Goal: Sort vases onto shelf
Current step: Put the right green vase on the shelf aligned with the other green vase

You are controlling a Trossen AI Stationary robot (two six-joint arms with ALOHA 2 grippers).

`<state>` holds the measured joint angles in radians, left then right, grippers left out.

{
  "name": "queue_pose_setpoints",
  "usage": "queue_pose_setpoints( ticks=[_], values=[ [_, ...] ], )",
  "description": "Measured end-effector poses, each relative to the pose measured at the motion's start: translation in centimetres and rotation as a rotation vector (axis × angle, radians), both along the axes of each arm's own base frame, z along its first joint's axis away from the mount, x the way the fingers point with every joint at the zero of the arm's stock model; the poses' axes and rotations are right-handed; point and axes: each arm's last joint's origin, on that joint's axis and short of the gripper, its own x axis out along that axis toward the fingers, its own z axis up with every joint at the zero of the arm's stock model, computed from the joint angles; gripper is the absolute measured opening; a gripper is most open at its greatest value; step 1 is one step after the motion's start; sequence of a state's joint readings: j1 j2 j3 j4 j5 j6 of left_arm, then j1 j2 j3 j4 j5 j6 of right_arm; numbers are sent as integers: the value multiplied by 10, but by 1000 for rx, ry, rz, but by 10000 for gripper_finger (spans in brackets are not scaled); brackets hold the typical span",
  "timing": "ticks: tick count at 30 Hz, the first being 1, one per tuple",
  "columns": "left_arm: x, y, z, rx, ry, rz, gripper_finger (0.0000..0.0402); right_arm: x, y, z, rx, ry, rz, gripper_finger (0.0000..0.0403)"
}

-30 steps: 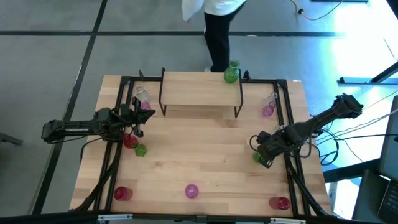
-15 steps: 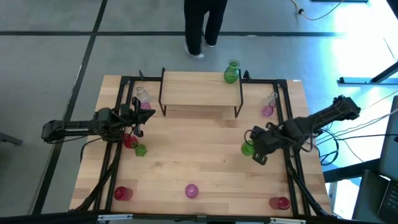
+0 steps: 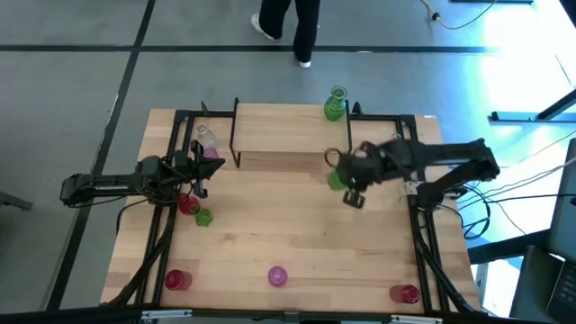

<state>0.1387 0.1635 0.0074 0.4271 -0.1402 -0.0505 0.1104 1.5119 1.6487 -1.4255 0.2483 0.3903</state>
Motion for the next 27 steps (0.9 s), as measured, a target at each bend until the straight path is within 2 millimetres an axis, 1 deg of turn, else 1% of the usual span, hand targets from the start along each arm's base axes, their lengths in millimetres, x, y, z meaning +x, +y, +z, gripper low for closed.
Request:
queue_pose_setpoints(
  ticks=[5, 9, 13, 18, 21, 27],
  values=[
    [0, 0, 0, 0, 0, 0, 0, 19, -32, 19, -91, -1, 15, 73],
    [0, 0, 0, 0, 0, 1, 0, 34, -62, 23, -146, 38, 10, 73],
    [0, 0, 0, 0, 0, 1, 0, 46, -92, 15, -157, 116, -3, 73],
    [0, 0, 0, 0, 0, 1, 0, 50, -126, -1, -138, 215, -54, 73],
    [0, 0, 0, 0, 0, 1, 0, 49, -138, -7, -124, 255, -77, 73],
    [0, 0, 0, 0, 0, 1, 0, 50, -151, -13, -92, 262, -96, 73]
  ],
)
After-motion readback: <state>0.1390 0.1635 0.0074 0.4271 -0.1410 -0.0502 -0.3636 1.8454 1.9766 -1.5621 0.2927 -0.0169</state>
